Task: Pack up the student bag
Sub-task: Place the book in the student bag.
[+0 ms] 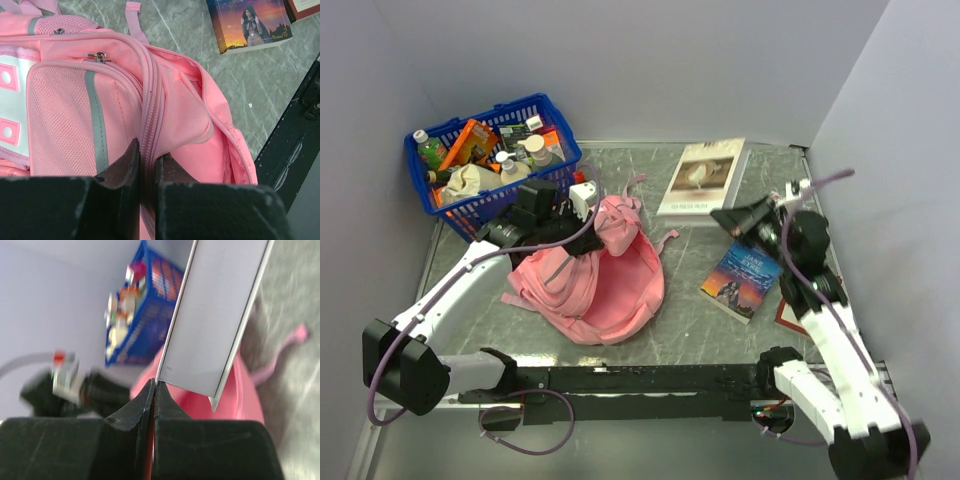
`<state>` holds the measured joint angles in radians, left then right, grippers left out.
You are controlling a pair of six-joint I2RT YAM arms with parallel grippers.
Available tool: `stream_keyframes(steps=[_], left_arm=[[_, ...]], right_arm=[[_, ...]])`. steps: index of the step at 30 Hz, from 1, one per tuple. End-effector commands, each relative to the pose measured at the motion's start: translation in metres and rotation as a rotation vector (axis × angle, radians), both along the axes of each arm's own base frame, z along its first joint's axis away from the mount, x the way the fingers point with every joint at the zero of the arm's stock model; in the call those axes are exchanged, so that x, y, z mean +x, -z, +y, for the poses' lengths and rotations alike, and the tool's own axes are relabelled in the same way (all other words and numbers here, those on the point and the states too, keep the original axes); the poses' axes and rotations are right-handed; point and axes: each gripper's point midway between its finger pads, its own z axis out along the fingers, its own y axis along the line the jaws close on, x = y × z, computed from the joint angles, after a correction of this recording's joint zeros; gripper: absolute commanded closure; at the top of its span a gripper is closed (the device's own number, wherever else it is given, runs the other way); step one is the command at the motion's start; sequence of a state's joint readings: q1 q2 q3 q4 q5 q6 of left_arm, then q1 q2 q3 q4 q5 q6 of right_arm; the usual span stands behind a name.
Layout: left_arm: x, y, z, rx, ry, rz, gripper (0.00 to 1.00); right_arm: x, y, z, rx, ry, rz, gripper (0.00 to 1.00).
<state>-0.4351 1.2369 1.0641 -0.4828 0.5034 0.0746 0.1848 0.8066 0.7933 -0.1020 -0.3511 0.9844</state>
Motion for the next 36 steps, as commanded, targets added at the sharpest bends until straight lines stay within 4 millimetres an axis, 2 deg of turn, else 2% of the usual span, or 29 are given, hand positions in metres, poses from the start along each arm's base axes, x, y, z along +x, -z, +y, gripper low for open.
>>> stream_keyframes(steps=[1, 2, 6, 7, 8, 13, 16, 20, 21, 22, 24, 31, 32, 34, 36], left_arm=[[0.048, -0.018, 0.025, 0.026, -0.184, -0.146, 0.99], [0.048, -0.017, 0.024, 0.026, -0.185, -0.138, 0.99], [0.05, -0.021, 0.023, 0.014, -0.19, -0.139, 0.99], [0.05, -0.019, 0.023, 0.013, -0.195, -0.137, 0.99], [0.051, -0.018, 0.023, 0.017, -0.196, -0.136, 0.99], [0.052, -0.014, 0.025, 0.022, -0.209, -0.139, 0.99], [0.051, -0.017, 0.025, 0.019, -0.206, -0.141, 0.99], [0.049, -0.02, 0.023, 0.012, -0.194, -0.131, 0.99], [0.049, -0.022, 0.023, 0.01, -0.192, -0.135, 0.99], [0.049, -0.022, 0.023, 0.012, -0.194, -0.135, 0.99], [0.048, -0.024, 0.024, 0.012, -0.192, -0.142, 0.99], [0.05, -0.026, 0.024, 0.016, -0.197, -0.149, 0.99], [0.049, -0.026, 0.024, 0.014, -0.191, -0.147, 0.99], [0.047, -0.029, 0.021, 0.005, -0.173, -0.146, 0.99], [0.044, -0.032, 0.019, 0.0, -0.16, -0.14, 0.99]], right_arm=[[-0.06, 0.035, 0.01, 0.025, -0.09, 0.15, 1.0], [-0.074, 0.031, 0.01, 0.033, -0.109, 0.13, 1.0], [-0.115, 0.038, 0.018, 0.024, -0.23, 0.187, 1.0], [-0.122, 0.032, 0.021, 0.017, -0.265, 0.175, 1.0], [-0.129, 0.037, 0.022, 0.009, -0.295, 0.216, 1.0], [-0.161, 0.027, 0.029, -0.001, -0.429, 0.217, 1.0], [-0.171, 0.027, 0.036, 0.036, -0.507, 0.211, 1.0], [-0.17, 0.034, 0.045, 0.087, -0.569, 0.218, 1.0], [-0.169, 0.042, 0.047, 0.11, -0.584, 0.252, 1.0], [-0.167, 0.039, 0.05, 0.122, -0.604, 0.225, 1.0], [-0.165, 0.045, 0.053, 0.139, -0.633, 0.252, 1.0], [-0.164, 0.043, 0.074, 0.166, -0.733, 0.268, 1.0], [-0.162, 0.038, 0.077, 0.174, -0.746, 0.225, 1.0], [-0.161, 0.043, 0.084, 0.197, -0.771, 0.245, 1.0], [-0.156, 0.04, 0.091, 0.218, -0.789, 0.197, 1.0]])
